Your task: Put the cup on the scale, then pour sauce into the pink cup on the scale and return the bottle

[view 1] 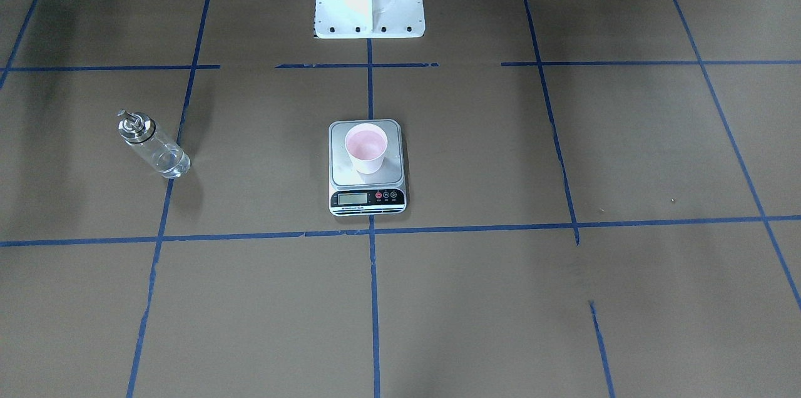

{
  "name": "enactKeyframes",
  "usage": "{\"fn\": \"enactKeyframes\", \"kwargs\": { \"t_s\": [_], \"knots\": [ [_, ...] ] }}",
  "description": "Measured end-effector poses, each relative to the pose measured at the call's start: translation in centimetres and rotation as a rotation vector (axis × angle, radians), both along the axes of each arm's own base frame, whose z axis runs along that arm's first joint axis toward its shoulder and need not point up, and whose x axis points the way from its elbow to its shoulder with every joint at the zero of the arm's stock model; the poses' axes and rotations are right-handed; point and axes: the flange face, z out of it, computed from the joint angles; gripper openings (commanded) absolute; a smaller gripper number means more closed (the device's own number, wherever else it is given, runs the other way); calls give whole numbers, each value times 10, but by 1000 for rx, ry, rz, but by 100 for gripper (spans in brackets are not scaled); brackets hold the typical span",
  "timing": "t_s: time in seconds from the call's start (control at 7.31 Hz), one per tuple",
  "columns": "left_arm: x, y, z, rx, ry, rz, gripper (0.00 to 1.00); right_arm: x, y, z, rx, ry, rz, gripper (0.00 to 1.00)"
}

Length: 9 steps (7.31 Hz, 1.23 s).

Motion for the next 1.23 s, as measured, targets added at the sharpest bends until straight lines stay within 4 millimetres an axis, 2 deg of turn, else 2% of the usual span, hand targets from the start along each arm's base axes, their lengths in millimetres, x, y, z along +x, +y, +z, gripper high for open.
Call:
{"fn": "enactKeyframes", "kwargs": {
  "t_s": [0.41, 1.23],
  "knots": [
    [0, 0, 3, -10, -7, -7, 100, 8, 7, 10, -19, -11, 11, 100],
    [4, 3, -2, 1, 61, 3, 100, 7, 1, 3, -6, -14, 18, 100]
  ]
}}
